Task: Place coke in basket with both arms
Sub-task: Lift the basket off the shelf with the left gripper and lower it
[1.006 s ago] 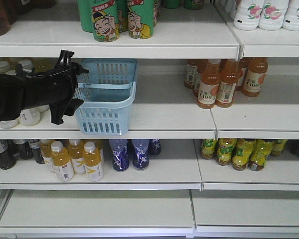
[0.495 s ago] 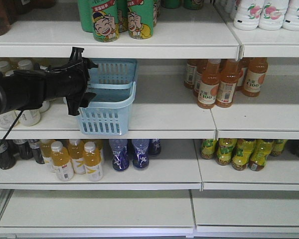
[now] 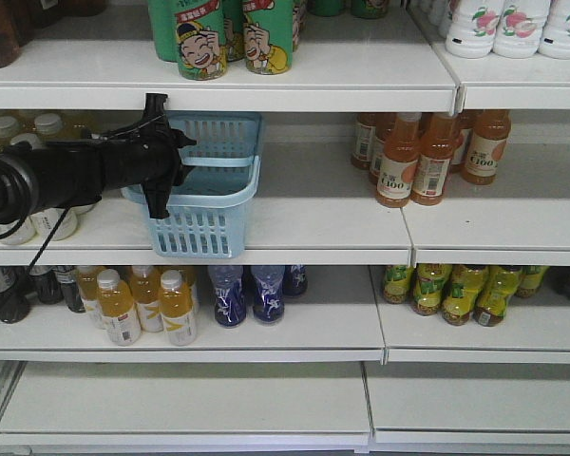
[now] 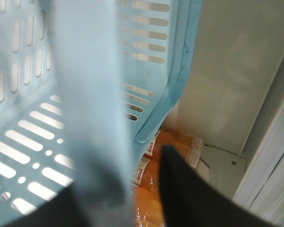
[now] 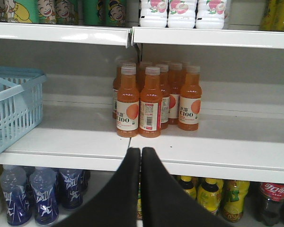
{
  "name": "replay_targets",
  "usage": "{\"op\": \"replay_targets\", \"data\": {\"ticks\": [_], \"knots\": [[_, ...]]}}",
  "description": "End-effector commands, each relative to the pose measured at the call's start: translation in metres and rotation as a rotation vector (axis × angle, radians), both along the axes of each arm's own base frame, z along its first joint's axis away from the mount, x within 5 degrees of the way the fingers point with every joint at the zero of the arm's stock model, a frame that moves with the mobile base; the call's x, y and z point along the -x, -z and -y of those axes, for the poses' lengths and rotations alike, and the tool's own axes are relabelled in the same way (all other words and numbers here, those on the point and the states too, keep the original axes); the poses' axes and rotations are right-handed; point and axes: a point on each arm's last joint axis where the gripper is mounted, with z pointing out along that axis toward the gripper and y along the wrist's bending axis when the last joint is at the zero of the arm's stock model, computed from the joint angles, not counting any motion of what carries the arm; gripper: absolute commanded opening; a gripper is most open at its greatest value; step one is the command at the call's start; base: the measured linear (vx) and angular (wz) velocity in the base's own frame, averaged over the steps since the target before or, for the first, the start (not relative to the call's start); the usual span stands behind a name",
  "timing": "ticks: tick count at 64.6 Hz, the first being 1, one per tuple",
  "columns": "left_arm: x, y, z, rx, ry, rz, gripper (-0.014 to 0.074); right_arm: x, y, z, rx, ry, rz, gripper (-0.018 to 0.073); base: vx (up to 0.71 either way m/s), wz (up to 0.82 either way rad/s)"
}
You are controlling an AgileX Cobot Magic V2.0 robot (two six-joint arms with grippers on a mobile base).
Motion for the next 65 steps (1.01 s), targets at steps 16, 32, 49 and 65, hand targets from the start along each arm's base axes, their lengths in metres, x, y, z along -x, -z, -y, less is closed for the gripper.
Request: {"op": "replay_targets", "data": {"ticks": [16,32,49,65], "knots": [[0.011,-0.044,0.017,-0.021,0.306,0.195,-0.0008,0.001,-0.004,0.0,0.009,0.002,0.079,-0.0009,0.0,0.0],[0.032,-0.052,0.019,-0.02,0.716,0.353,-0.0008,0.001,-0.004,0.0,0.009,0.002,0.079,-0.0009,0.0,0.0],[0.068,-0.056,0.033,-0.059,1.151,0.484,-0.0008,0.001,-0.004,0.0,0.009,0.002,0.079,-0.0009,0.0,0.0],[0.117,-0.059,0.062,-0.203,1.359,0.44,-0.0008,0.001,-0.004,0.0,0.009,0.002,0.079,-0.0009,0.0,0.0]]}}
